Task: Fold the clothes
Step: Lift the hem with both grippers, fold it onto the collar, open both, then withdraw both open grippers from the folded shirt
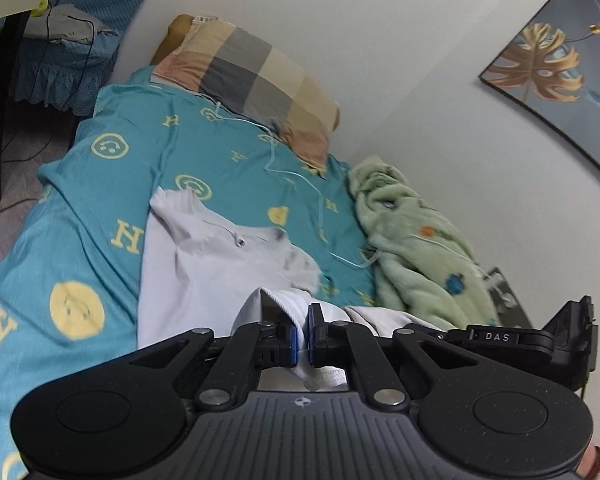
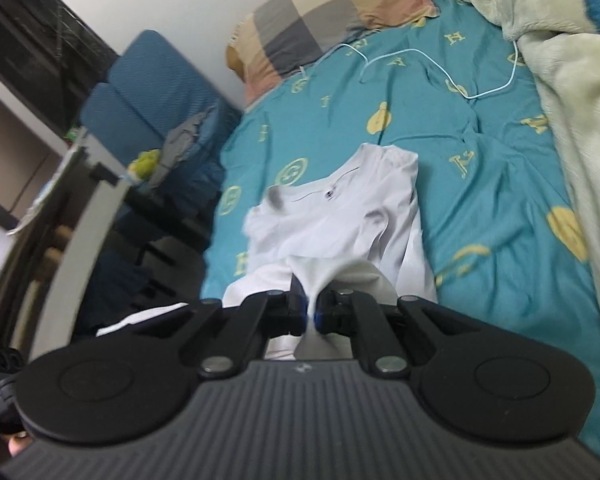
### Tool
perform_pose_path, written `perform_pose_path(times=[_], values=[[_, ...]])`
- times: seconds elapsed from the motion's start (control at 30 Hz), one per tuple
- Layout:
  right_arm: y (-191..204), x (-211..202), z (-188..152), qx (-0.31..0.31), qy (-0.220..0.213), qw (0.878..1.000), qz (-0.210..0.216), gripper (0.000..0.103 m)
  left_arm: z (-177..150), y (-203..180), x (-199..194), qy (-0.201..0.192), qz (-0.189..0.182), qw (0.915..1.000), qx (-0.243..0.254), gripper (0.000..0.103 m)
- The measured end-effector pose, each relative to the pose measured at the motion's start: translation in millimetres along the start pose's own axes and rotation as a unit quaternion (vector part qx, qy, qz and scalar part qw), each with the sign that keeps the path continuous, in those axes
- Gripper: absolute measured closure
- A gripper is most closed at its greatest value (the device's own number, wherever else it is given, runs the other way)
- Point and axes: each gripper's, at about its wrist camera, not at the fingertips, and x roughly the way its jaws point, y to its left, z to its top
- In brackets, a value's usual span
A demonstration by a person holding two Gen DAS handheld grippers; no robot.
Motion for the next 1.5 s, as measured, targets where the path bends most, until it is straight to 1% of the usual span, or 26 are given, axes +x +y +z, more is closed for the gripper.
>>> perform_pose_path(times=[0.07,0.17,0.3,0.4,0.5,0.53,0.6,0.63,0.67,0.73,0.77,0.8,0.87,0.9,0.93,0.97,1.07,1.13,1.23,1.3,1.4,1.5], values=[[-9.4,29.3,8.7,-0.004,0.007,1.000,-0.016,0.096,7.6,11.8,33.0,0.005,0.008,0.9999,0.009,0.097],[-27.1,69.0,15.9,-0.008,0.025,0.999,-0.033,0.095,10.0,34.1,79.6,0.018,0.017,0.9996,0.016,0.097],[-48.1,108.4,16.2,-0.008,0.041,0.999,-0.035,0.095,1.5,62.4,128.1,0.040,0.032,0.9986,0.016,0.097],[-55.3,124.2,14.8,-0.013,0.044,0.998,-0.036,0.095,-4.7,76.8,150.8,0.054,0.037,0.9978,0.012,0.097],[-57.0,131.5,11.9,-0.023,0.045,0.998,-0.038,0.094,-6.7,80.1,156.0,0.054,0.033,0.9979,0.012,0.097],[-56.6,132.3,11.2,-0.028,0.044,0.998,-0.040,0.094,-6.8,80.4,157.2,0.053,0.032,0.9980,0.014,0.095],[-55.7,130.8,10.2,-0.032,0.041,0.998,-0.039,0.094,-7.2,77.7,153.9,0.052,0.033,0.9979,0.018,0.087],[-55.3,130.0,9.7,-0.033,0.040,0.998,-0.038,0.094,-8.7,74.5,150.3,0.051,0.033,0.9979,0.021,0.077],[-54.8,128.1,9.6,-0.032,0.038,0.998,-0.036,0.093,-10.6,71.0,147.1,0.052,0.030,0.9979,0.026,0.064],[-52.7,123.3,10.2,-0.031,0.036,0.998,-0.032,0.092,-15.9,63.2,141.0,0.045,0.024,0.9975,0.049,0.054],[-50.9,120.1,10.6,-0.032,0.036,0.998,-0.027,0.089,-19.6,56.7,134.9,0.041,0.026,0.9969,0.061,0.049],[-48.4,116.2,10.5,-0.038,0.035,0.998,-0.020,0.085,-23.3,50.6,129.0,0.042,0.033,0.9961,0.071,0.047],[-43.4,107.2,8.9,-0.050,0.030,0.998,-0.008,0.061,-30.9,42.3,118.0,0.041,0.045,0.9950,0.079,0.045],[-41.0,102.1,7.4,-0.055,0.025,0.998,-0.003,0.054,-34.6,39.1,111.5,0.038,0.045,0.9950,0.081,0.044],[-38.6,97.1,6.0,-0.060,0.020,0.998,0.002,0.045,-38.1,36.3,105.6,0.035,0.044,0.9949,0.083,0.040],[-36.6,92.5,4.2,-0.059,0.019,0.998,0.002,0.041,-41.5,33.1,98.4,0.033,0.047,0.9945,0.087,0.038],[-32.2,79.2,-2.3,-0.047,0.015,0.999,0.001,0.041,-51.9,25.3,78.8,0.028,0.058,0.9936,0.092,0.037],[-28.1,70.3,-8.1,-0.042,0.012,0.999,-0.008,0.041,-59.4,22.1,68.2,0.028,0.062,0.9934,0.092,0.037],[-21.2,59.6,-19.6,-0.039,0.019,0.998,-0.038,0.041,-70.1,19.0,54.3,0.029,0.069,0.9931,0.091,0.037],[-20.2,55.0,-31.4,-0.030,0.029,0.997,-0.061,0.041,-75.6,19.8,46.9,0.031,0.073,0.9936,0.081,0.037],[-21.9,50.7,-52.8,-0.015,0.045,0.994,-0.098,0.041,-83.9,26.2,39.3,0.043,0.072,0.9945,0.064,0.040],[-23.4,51.0,-67.5,-0.014,0.059,0.991,-0.121,0.041,-89.6,32.9,35.7,0.052,0.067,0.9951,0.051,0.041]])
